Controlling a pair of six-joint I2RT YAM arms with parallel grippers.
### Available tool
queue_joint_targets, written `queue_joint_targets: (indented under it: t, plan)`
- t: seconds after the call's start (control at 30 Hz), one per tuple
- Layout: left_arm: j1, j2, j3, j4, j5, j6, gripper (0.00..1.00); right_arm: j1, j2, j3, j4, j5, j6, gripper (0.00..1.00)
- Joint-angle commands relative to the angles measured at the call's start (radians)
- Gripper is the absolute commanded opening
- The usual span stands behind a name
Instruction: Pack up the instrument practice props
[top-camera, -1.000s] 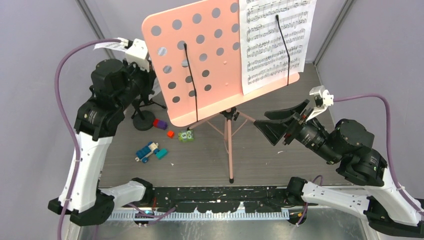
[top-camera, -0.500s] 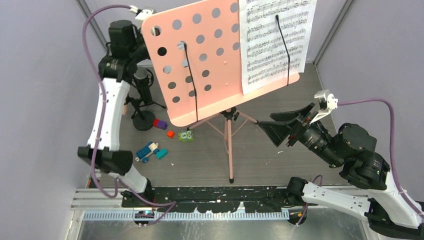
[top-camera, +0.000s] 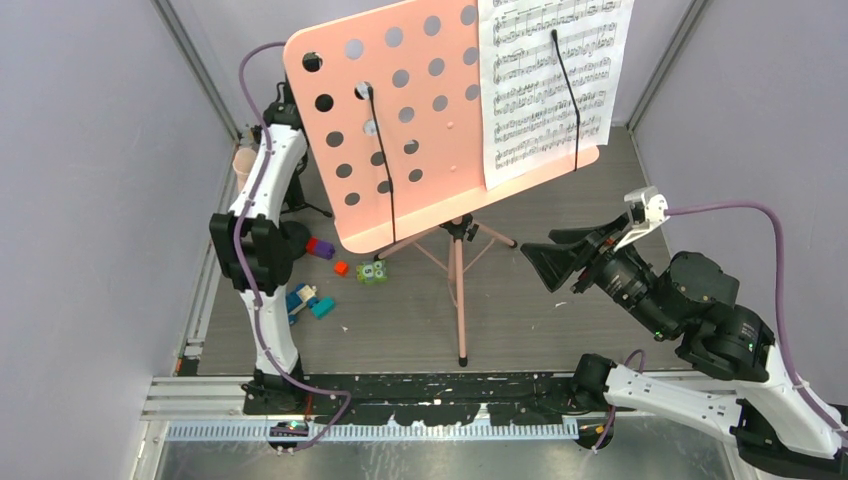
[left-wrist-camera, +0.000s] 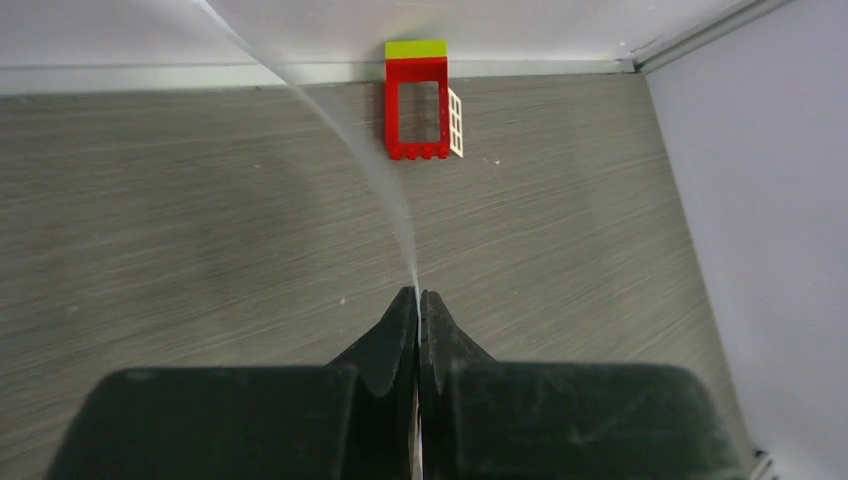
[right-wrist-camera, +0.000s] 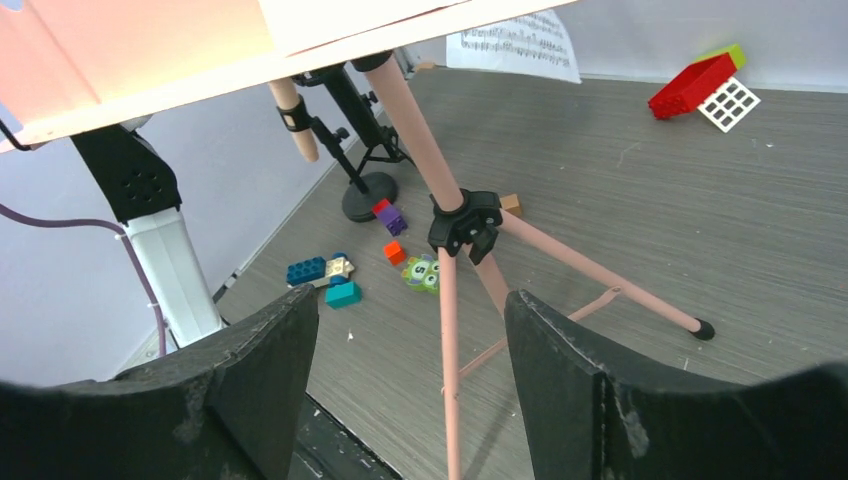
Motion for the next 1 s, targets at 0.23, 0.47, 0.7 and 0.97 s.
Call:
queue_joint_targets:
  t: [0.23,0.47,0.7,0.97]
  plan:
    - [-0.034,0.075,-0.196,0.186,0.034,-0.177,0.00,-0.002,-0.016,-0.030,0.015,0.078,-0.004,0.75]
    - [-0.069,0.114,-0.193,0.153,-0.028,-0.174,0.00,-0.001,-0.024,-0.046,0.018,0.084,0.010,0.75]
    - [-0.091,0.148,-0.146,0.113,-0.055,-0.155,0.00,-0.001,-0.041,-0.048,0.011,0.102,0.015,0.76]
    - [-0.162,0.213,-0.028,0.024,-0.090,-0.127,0.00,-0.001,-0.052,-0.060,0.013,0.110,0.022,0.76]
